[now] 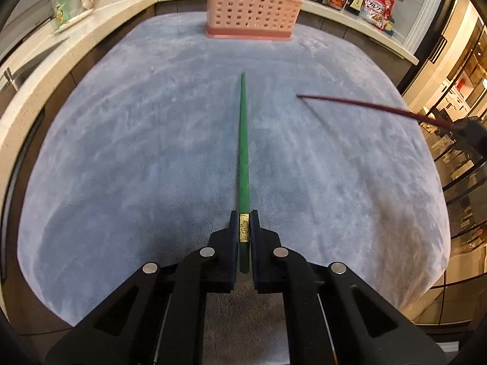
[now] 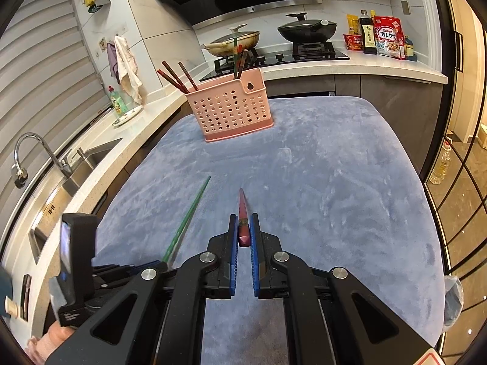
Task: Organize utensils
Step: 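Lift both chopsticks and carry them above the pink holder with both tools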
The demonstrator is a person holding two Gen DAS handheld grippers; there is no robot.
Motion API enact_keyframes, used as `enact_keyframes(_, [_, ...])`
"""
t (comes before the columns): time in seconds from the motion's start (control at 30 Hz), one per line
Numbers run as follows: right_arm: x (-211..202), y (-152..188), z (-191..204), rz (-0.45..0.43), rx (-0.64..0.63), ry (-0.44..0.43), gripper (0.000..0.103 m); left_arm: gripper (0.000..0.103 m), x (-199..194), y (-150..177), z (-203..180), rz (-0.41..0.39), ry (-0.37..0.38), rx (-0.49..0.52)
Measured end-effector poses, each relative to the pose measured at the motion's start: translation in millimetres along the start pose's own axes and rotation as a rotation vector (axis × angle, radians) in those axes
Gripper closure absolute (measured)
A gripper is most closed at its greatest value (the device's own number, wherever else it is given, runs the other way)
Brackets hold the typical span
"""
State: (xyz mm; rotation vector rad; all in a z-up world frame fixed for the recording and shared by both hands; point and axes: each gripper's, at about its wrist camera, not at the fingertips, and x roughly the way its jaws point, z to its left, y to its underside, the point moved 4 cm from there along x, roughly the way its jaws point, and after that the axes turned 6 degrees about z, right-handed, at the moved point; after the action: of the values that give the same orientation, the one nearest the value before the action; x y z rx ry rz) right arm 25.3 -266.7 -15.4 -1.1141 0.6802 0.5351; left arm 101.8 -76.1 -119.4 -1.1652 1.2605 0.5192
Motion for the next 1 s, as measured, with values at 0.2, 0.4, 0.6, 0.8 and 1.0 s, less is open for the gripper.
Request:
enact_keyframes(0.2, [-8,-11,2,-0.030,-0.007,-0.006,0.096,0.096,-61,-25,0,-0.118,0.030,-0.018])
enact_keyframes(0.4, [-18,-33,4,-0.074,-0.011,-0.021,0.096,0.096,-106,-66,1,-0.219,0.039,-0.014])
enact_keyframes(0.6, [-22,-59,3,-0.106,0.009,-0.062,0.096,0.096,-127,-110,1,-0.282,0.045,-0.014])
enact_keyframes(0.8, [-23,-93,4,-0.136,0.030,-0.101,0.096,0.097,-141,-151,2,-0.330,0.044,-0.023])
enact_keyframes(1.0, [-28,-147,7,-0.204,0.032,-0.148,0.096,0.097,-169,-196,0,-0.412,0.062,-0.020])
